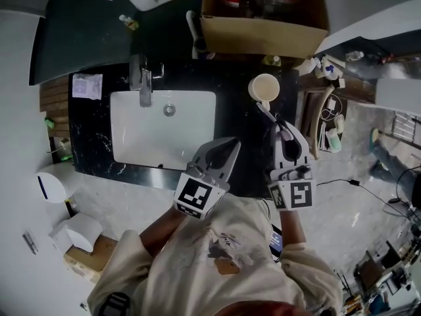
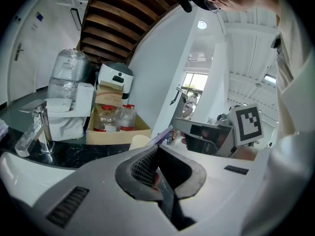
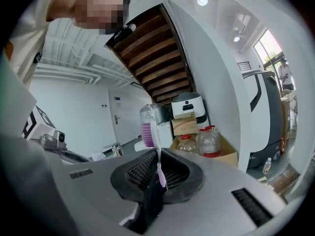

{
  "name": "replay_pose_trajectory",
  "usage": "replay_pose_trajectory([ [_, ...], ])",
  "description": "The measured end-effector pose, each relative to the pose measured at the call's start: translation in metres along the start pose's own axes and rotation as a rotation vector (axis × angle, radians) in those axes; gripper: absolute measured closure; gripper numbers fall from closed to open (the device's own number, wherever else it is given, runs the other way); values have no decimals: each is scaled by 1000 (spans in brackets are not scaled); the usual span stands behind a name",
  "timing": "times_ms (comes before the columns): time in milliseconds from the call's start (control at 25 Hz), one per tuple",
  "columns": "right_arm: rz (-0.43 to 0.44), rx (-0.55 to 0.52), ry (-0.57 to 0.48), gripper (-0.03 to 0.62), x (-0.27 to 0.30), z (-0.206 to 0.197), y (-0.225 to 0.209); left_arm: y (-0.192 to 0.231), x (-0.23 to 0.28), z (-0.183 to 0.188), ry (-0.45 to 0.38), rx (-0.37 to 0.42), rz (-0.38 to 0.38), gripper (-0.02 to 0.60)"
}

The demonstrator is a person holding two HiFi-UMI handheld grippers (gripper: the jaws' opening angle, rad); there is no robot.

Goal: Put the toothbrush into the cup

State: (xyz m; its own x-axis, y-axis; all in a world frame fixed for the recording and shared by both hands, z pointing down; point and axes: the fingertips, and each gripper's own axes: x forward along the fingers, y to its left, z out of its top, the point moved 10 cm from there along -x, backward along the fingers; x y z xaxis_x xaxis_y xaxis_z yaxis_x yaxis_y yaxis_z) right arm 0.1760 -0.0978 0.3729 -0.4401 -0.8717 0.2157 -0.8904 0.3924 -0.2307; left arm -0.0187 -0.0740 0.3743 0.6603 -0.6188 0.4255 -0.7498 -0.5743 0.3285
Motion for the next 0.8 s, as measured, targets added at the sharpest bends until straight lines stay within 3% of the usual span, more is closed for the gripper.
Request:
replay_pose_trajectory([
  [800, 12, 22, 65, 560, 59, -27, -46, 34, 46, -1, 44, -66, 66, 568],
])
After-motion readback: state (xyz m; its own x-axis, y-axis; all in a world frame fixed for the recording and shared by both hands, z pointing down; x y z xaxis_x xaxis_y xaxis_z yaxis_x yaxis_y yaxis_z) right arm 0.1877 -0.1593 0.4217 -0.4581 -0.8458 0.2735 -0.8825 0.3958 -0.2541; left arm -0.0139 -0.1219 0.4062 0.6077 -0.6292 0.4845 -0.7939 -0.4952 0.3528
